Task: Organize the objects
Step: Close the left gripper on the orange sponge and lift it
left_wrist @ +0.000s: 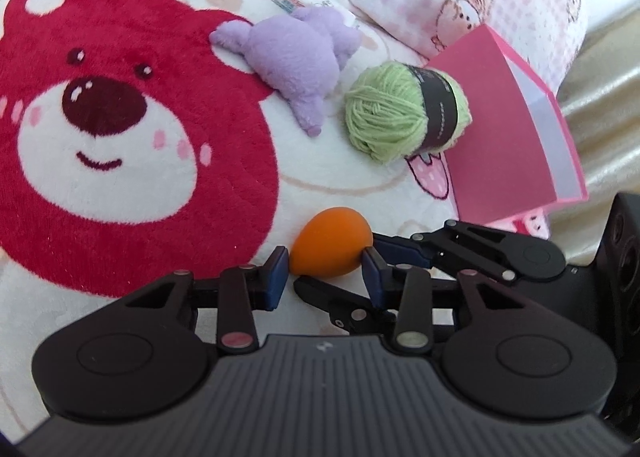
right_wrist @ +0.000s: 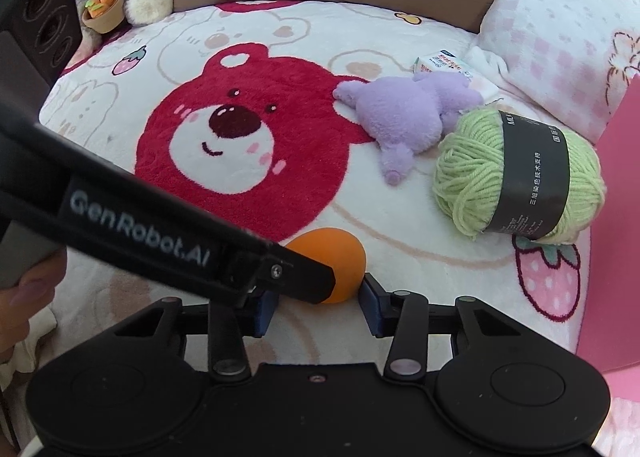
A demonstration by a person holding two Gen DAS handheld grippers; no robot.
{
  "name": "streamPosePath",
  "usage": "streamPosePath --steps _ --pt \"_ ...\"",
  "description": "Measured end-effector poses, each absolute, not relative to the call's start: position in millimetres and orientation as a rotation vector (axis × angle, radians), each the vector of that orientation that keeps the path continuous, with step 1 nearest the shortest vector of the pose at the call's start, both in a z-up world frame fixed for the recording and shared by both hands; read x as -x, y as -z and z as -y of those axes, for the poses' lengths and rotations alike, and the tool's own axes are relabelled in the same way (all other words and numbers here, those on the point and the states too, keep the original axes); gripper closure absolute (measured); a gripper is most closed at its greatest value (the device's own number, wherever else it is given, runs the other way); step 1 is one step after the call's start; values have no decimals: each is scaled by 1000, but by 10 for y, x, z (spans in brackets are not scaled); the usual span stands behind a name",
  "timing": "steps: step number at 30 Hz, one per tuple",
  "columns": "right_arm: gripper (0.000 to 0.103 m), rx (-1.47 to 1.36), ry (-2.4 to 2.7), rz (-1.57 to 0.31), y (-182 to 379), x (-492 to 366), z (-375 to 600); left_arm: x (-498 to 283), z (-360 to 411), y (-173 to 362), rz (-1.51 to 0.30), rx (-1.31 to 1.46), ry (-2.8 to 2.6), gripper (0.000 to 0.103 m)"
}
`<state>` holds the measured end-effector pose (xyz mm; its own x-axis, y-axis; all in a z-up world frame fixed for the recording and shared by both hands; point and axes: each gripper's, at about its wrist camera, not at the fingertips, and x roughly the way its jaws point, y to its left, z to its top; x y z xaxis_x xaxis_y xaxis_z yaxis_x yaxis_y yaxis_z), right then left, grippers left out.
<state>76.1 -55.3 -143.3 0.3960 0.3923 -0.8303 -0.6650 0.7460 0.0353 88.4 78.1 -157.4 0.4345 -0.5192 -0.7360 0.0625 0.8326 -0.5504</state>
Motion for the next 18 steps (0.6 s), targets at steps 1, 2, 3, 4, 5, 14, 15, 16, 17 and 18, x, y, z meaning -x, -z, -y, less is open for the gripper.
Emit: streamPosePath --steps 1,2,3,4,5,14,15,16,17,18 --pt "55 324 -682 -956 1430 -758 558 -877 -758 1570 -1071 473 382 64" --pt "55 323 -679 -960 1426 -750 565 -864 -745 1566 -1068 472 384 64" --pt "55 324 -676 -959 1422 -740 573 -856 -730 1563 -1067 468 387 64" --pt "55 325 -676 -961 1419 -734 582 -847 -720 1559 -1067 459 390 64" --pt "55 322 -674 -962 1414 -730 591 -840 -708 1550 -1063 449 393 64" --pt "55 324 -664 -964 1303 -670 622 -777 -650 1421 -1055 426 408 64" --pt "55 321 -655 -971 1278 -665 626 -765 -639 1404 -1052 424 412 64" --pt "54 315 -648 -977 1252 -658 632 -755 -627 1385 -1050 422 415 64" --pt "54 312 -642 -979 1232 -648 638 -744 -616 1361 -1048 419 420 64" --pt "54 312 -636 -979 1212 -637 644 -735 -606 1339 -1045 414 424 65"
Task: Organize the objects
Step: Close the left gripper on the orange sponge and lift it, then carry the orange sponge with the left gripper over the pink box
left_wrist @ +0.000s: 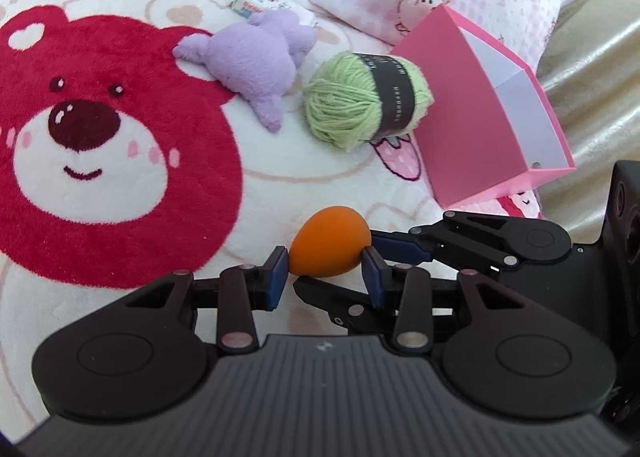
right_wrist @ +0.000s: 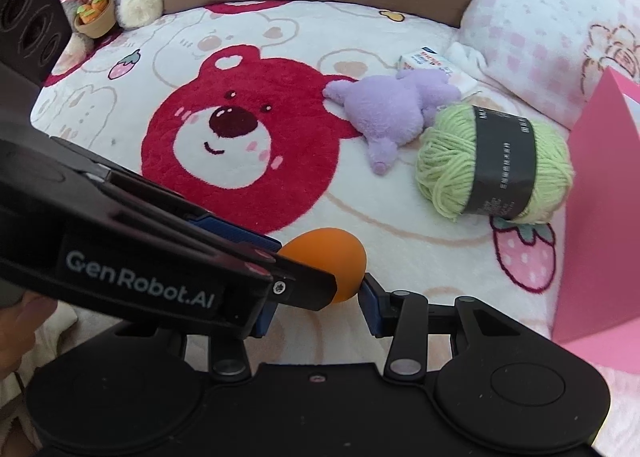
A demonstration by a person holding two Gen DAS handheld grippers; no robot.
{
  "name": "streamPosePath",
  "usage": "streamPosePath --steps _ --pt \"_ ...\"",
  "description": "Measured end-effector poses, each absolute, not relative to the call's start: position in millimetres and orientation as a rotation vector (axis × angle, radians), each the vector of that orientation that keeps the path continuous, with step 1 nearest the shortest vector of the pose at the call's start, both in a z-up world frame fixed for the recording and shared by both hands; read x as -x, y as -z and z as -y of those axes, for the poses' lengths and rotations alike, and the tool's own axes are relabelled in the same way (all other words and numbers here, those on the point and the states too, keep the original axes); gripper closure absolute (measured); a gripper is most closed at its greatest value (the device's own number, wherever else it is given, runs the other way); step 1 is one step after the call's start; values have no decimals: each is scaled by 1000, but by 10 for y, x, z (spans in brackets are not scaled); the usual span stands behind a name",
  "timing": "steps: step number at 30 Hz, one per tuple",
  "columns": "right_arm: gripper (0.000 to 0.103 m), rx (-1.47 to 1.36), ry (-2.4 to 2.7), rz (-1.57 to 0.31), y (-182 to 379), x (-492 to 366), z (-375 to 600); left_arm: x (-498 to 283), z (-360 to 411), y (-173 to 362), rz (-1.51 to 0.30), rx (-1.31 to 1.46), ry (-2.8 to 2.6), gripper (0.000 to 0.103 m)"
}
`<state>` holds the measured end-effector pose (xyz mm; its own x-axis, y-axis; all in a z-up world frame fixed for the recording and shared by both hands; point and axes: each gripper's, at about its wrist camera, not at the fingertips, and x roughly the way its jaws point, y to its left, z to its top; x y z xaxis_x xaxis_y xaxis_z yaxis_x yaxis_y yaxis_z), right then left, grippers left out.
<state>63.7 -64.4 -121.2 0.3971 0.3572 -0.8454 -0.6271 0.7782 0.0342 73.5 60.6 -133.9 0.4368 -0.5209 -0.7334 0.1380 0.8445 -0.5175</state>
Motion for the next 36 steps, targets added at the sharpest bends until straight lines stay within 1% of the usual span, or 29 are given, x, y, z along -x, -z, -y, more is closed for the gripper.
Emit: streamPosePath --steps 14,22,36 --pt "54 261 -585 -973 917 -468 759 -573 -482 993 -1028 354 464 64" --pt "54 239 -582 -1009 706 -356 825 -456 -396 734 -1078 330 466 65" --pt "54 210 -589 -1006 284 -209 963 -366 -179 180 -1097 214 471 65"
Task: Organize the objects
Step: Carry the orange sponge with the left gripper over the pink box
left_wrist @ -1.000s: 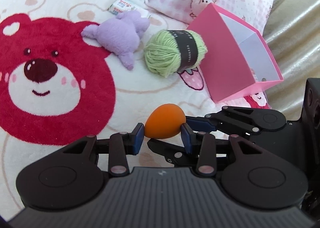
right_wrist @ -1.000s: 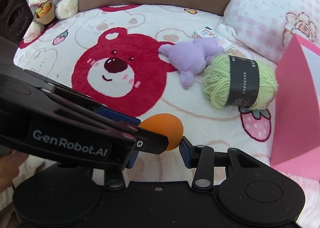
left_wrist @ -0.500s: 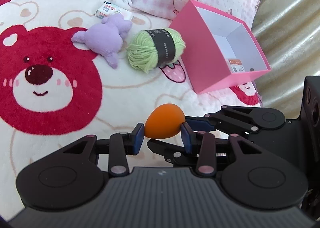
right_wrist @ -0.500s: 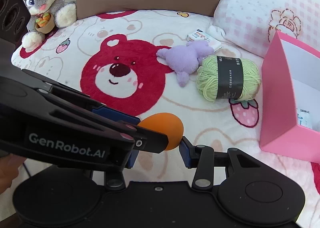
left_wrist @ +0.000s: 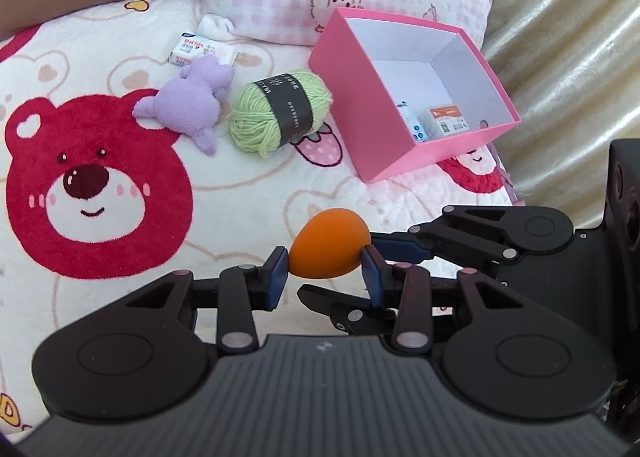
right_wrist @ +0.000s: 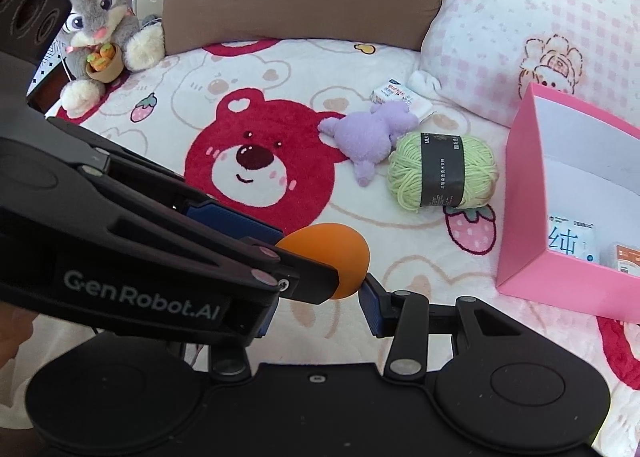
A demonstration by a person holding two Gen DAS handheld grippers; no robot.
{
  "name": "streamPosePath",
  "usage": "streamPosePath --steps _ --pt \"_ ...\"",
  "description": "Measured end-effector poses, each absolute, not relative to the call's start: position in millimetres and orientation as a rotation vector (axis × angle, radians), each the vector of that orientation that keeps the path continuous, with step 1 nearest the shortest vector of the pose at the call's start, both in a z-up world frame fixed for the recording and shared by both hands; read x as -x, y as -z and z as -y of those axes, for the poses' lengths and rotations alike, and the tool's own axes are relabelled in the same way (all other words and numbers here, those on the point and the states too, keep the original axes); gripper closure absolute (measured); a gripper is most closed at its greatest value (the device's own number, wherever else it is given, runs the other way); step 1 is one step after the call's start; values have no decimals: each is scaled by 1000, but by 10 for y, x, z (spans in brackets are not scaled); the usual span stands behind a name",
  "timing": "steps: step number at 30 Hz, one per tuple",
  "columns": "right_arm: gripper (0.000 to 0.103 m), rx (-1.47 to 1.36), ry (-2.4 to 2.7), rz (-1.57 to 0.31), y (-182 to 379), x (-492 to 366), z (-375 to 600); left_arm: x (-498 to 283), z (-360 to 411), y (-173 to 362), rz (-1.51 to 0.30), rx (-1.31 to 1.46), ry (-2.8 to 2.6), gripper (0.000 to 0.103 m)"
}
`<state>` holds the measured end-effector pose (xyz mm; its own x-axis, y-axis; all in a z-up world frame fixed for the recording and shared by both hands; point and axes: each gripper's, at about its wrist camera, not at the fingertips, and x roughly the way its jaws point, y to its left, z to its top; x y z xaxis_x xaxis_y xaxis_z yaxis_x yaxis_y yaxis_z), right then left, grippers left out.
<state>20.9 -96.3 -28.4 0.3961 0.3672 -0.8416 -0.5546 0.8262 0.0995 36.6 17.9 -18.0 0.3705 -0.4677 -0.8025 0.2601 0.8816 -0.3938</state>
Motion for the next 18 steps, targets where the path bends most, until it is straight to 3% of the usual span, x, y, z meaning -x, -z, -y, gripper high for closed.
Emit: streamPosePath --steps 18 --pt "54 182 -546 -949 -153 -66 1340 -319 288 -324 -1078 117 523 63"
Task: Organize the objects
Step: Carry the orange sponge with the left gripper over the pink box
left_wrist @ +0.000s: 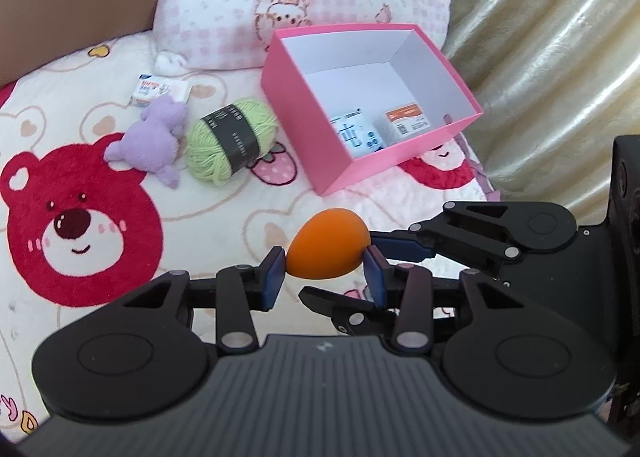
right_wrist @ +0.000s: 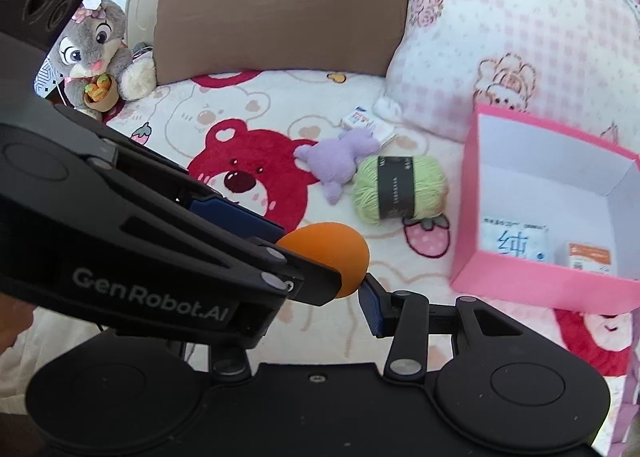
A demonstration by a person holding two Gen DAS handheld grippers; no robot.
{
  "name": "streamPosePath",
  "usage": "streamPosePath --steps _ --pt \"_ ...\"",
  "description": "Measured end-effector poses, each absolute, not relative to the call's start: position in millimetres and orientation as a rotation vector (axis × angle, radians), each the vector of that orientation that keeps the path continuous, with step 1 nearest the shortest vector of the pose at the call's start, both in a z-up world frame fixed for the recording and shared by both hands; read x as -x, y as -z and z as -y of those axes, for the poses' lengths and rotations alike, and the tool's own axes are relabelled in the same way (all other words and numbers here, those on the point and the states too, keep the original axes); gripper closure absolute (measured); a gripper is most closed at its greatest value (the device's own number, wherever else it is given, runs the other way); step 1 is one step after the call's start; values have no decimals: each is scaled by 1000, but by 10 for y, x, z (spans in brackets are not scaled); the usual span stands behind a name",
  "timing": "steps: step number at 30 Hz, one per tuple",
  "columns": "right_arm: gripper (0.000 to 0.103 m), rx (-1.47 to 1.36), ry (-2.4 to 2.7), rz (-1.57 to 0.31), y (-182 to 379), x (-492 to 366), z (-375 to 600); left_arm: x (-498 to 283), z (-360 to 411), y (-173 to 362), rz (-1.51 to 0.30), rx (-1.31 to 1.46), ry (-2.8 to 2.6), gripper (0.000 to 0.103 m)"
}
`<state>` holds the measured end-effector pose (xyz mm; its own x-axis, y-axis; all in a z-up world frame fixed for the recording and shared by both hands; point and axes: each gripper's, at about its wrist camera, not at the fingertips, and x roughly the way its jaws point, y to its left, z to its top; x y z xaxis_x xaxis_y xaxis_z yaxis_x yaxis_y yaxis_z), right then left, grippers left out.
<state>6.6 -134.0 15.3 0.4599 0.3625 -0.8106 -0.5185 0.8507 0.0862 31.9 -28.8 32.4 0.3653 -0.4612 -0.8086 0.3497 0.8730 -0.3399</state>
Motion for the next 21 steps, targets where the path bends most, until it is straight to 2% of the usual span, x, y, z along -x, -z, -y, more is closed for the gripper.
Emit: streamPosePath --steps 21 --pt "54 222 -502 -893 -425 -70 1758 -375 786 -597 -1056 89 557 62"
